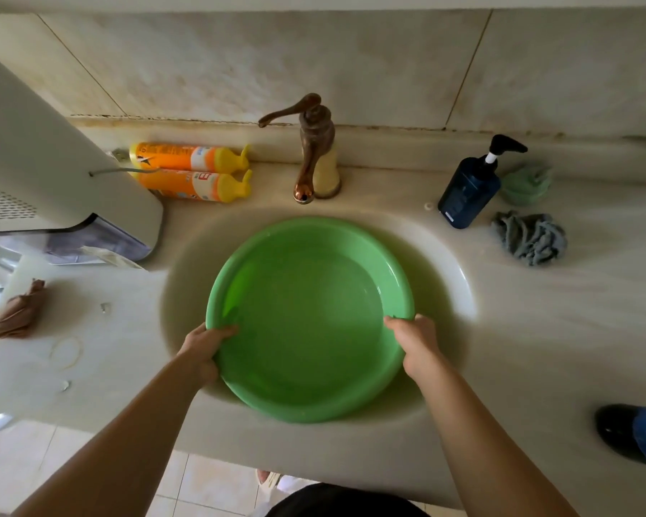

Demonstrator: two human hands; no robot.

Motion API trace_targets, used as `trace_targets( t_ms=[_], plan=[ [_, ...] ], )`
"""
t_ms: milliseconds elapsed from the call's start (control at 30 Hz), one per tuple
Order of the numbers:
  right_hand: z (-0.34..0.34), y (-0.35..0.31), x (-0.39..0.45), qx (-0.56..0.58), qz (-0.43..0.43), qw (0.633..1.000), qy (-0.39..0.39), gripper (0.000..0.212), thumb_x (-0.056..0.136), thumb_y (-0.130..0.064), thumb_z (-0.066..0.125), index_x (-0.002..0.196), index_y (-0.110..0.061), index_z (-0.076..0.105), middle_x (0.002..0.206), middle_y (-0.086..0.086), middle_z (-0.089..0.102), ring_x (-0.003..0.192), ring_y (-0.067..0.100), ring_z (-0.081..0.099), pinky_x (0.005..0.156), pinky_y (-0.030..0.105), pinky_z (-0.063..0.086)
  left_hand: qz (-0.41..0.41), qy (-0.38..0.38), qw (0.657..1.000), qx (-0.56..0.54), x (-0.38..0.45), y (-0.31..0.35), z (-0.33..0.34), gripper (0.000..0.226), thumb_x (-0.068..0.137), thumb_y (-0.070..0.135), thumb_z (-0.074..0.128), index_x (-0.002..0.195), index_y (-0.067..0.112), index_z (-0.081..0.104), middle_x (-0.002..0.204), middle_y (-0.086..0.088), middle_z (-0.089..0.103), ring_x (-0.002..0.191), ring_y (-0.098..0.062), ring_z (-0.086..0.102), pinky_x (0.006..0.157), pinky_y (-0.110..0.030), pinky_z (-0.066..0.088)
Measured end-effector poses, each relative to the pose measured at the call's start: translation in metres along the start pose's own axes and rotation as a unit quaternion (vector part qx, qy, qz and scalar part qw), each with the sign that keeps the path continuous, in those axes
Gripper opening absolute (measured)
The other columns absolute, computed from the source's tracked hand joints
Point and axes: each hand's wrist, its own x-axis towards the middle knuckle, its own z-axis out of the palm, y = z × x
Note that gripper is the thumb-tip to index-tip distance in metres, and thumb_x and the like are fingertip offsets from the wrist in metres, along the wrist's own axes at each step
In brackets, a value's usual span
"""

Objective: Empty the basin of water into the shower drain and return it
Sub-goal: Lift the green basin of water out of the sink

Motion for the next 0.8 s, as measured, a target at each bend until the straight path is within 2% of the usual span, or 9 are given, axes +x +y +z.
trace_targets(
  t_ms=[100, 200, 333, 433, 500, 633, 700, 800],
  plan=[
    [-0.001, -0.001, -0.002, 0.003, 0.007, 1.000, -0.001, 0.026, 0.077, 0.000, 0.071, 0.101, -0.003, 0.061, 0.096, 0.020, 0.068, 0.083, 0.030, 0.066, 0.082, 0.046, 0.054, 0.004, -0.012, 1.000, -0.018, -0.004, 0.000, 0.002, 0.045, 0.084, -0.008, 0.067, 0.126, 0.008, 0.062, 0.116, -0.023, 0.066, 0.094, -0.039, 0.065, 0.083, -0.054, 0.052],
    [-0.002, -0.006, -0.006, 0.000, 0.001, 1.000, 0.004, 0.027, 0.076, 0.003, 0.071, 0.100, -0.002, 0.060, 0.103, 0.022, 0.068, 0.087, 0.032, 0.067, 0.085, 0.048, 0.055, 0.011, -0.012, 0.999, -0.033, -0.009, -0.001, 0.001, 0.045, 0.083, -0.010, 0.066, 0.123, 0.009, 0.063, 0.112, -0.022, 0.067, 0.082, -0.035, 0.066, 0.074, -0.050, 0.052],
    [-0.004, -0.018, -0.018, -0.007, -0.008, 1.000, 0.003, 0.044, 0.077, 0.004, 0.070, 0.117, 0.008, 0.054, 0.117, 0.026, 0.064, 0.100, 0.036, 0.066, 0.093, 0.055, 0.051, 0.007, -0.020, 0.999, -0.045, -0.019, -0.002, -0.005, 0.042, 0.082, -0.011, 0.067, 0.119, 0.009, 0.064, 0.102, -0.021, 0.069, 0.080, -0.035, 0.067, 0.067, -0.050, 0.054],
    [-0.003, -0.024, -0.031, -0.009, -0.022, 1.000, 0.004, 0.058, 0.078, 0.004, 0.069, 0.131, 0.008, 0.044, 0.129, 0.026, 0.058, 0.105, 0.033, 0.062, 0.097, 0.050, 0.048, 0.013, -0.016, 0.998, -0.058, -0.029, -0.004, -0.011, 0.042, 0.082, -0.010, 0.069, 0.119, 0.009, 0.064, 0.103, -0.021, 0.069, 0.079, -0.035, 0.066, 0.065, -0.053, 0.053],
    [-0.002, -0.027, -0.042, -0.007, -0.034, 0.999, 0.004, 0.059, 0.079, 0.004, 0.069, 0.132, 0.007, 0.043, 0.128, 0.025, 0.058, 0.100, 0.031, 0.061, 0.094, 0.044, 0.048, 0.025, -0.021, 0.997, -0.065, -0.036, -0.002, -0.017, 0.043, 0.081, -0.011, 0.069, 0.121, 0.006, 0.063, 0.104, -0.022, 0.069, 0.078, -0.035, 0.066, 0.067, -0.056, 0.053],
    [0.007, -0.031, -0.061, -0.014, -0.056, 0.998, -0.002, 0.066, 0.081, 0.003, 0.068, 0.138, 0.004, 0.036, 0.135, 0.023, 0.053, 0.110, 0.031, 0.058, 0.095, 0.042, 0.046, 0.041, -0.032, 0.996, -0.079, -0.052, 0.004, -0.036, 0.042, 0.084, -0.011, 0.066, 0.124, 0.002, 0.061, 0.111, -0.025, 0.066, 0.075, -0.035, 0.065, 0.064, -0.056, 0.051],
    [0.013, -0.031, -0.073, -0.027, -0.067, 0.997, -0.007, 0.063, 0.080, 0.001, 0.069, 0.136, 0.003, 0.039, 0.136, 0.024, 0.052, 0.112, 0.034, 0.058, 0.097, 0.047, 0.047, 0.052, -0.025, 0.995, -0.084, -0.060, 0.006, -0.048, 0.040, 0.084, -0.010, 0.066, 0.122, 0.000, 0.061, 0.103, -0.023, 0.067, 0.071, -0.033, 0.065, 0.064, -0.055, 0.050],
    [0.024, -0.030, -0.087, -0.045, -0.079, 0.996, -0.004, 0.049, 0.077, 0.001, 0.070, 0.122, 0.003, 0.050, 0.126, 0.026, 0.059, 0.106, 0.037, 0.062, 0.094, 0.052, 0.050, 0.075, -0.014, 0.994, -0.081, -0.071, 0.007, -0.067, 0.037, 0.084, -0.009, 0.067, 0.120, -0.002, 0.061, 0.096, -0.021, 0.068, 0.074, -0.034, 0.065, 0.069, -0.055, 0.052]
  ],
)
